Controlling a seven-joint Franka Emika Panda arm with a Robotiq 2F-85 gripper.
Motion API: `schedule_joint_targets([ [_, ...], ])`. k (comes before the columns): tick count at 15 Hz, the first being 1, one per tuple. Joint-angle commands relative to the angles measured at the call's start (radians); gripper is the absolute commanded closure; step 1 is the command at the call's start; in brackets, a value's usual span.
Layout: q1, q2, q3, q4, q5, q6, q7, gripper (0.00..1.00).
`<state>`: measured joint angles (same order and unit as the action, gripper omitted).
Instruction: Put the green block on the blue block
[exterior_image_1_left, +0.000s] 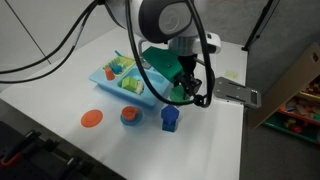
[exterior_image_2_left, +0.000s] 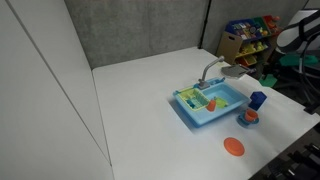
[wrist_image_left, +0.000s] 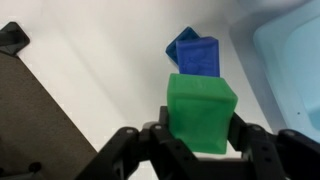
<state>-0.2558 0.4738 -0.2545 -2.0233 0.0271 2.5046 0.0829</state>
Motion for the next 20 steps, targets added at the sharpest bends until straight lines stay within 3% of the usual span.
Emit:
schedule_joint_targets([
  [1, -0.011, -0.03, 0.006, -0.072, -0.015, 0.046, -0.048, 0.7],
  [8, 0.029, -0.011, 0.0, -0.127, -0.067, 0.159, -0.035, 0.7],
  [20, 0.063, 0.036, -0.025, -0.128, -0.116, 0.212, -0.017, 0.7],
])
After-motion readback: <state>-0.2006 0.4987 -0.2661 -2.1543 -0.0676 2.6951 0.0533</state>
